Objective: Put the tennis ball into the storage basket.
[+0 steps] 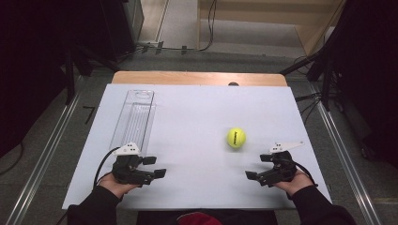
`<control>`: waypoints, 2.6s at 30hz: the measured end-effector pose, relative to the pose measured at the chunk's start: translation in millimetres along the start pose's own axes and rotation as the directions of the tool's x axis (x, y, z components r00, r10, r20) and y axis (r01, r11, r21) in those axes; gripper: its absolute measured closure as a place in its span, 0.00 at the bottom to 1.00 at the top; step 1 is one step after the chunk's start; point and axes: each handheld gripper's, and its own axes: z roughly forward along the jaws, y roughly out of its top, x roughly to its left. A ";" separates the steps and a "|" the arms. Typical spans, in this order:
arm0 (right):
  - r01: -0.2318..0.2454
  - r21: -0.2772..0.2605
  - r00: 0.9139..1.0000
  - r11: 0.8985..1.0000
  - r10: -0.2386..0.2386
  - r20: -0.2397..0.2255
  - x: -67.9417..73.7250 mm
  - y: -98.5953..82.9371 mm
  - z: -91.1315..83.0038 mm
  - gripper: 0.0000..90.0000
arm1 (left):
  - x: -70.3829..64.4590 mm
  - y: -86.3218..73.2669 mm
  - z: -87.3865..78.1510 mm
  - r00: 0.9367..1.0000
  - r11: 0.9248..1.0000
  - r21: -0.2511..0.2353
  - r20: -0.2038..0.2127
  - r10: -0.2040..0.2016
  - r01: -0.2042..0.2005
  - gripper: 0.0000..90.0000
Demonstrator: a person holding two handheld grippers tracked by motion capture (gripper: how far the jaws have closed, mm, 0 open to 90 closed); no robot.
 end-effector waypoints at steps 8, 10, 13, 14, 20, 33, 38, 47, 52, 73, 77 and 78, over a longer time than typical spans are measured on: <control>-0.004 -0.017 1.000 1.000 0.004 0.003 0.5 -0.5 0.1 0.00 | -0.3 0.0 0.4 1.000 1.000 0.000 0.002 -0.001 0.001 0.33; -0.008 -0.021 1.000 1.000 0.009 0.005 0.7 -0.5 0.0 0.00 | 0.0 0.0 0.5 1.000 1.000 -0.001 0.003 -0.002 0.002 0.33; -0.008 -0.022 1.000 1.000 0.008 0.006 0.6 -0.5 -0.2 0.00 | 0.1 -0.1 0.6 1.000 1.000 0.000 0.004 -0.002 0.002 0.33; -0.006 -0.024 1.000 1.000 0.006 0.005 0.6 -0.6 -0.3 0.00 | -0.1 -0.1 0.6 1.000 1.000 0.002 0.001 -0.002 0.002 0.33; 0.002 -0.018 1.000 1.000 -0.001 0.015 0.7 -0.9 0.3 0.00 | -0.1 0.0 0.9 1.000 1.000 0.006 0.003 0.001 -0.001 0.33; 0.002 -0.007 0.999 1.000 -0.001 0.054 -2.8 0.4 -1.5 0.00 | -0.8 0.3 1.2 1.000 1.000 0.012 -0.003 0.001 -0.001 0.33; 0.000 -0.019 0.997 1.000 0.002 0.071 -6.3 2.7 -3.4 0.00 | -0.7 0.4 1.4 1.000 1.000 0.014 -0.003 0.002 -0.002 0.33; -0.011 -0.041 0.997 0.999 0.014 0.077 -12.5 10.3 -2.6 0.00 | 0.5 0.5 0.8 1.000 1.000 0.014 -0.004 0.002 -0.002 0.33; -0.023 -0.046 0.997 0.999 0.027 0.077 -14.2 15.3 -2.1 0.00 | 0.7 0.4 0.5 1.000 1.000 0.013 -0.006 -0.002 0.002 0.33; -0.030 -0.033 0.995 0.999 0.033 0.094 -19.7 27.6 -0.3 0.00 | 3.0 -0.1 1.3 1.000 1.000 0.022 -0.017 -0.007 0.007 0.33; -0.036 -0.046 0.995 0.998 0.040 0.092 -19.0 31.6 0.8 0.00 | 3.2 -0.1 1.1 1.000 1.000 0.024 -0.018 -0.008 0.009 0.33; -0.036 -0.051 0.995 0.998 0.041 0.095 -17.9 34.5 1.5 0.00 | 3.3 -0.1 1.2 1.000 1.000 0.024 -0.018 -0.008 0.008 0.33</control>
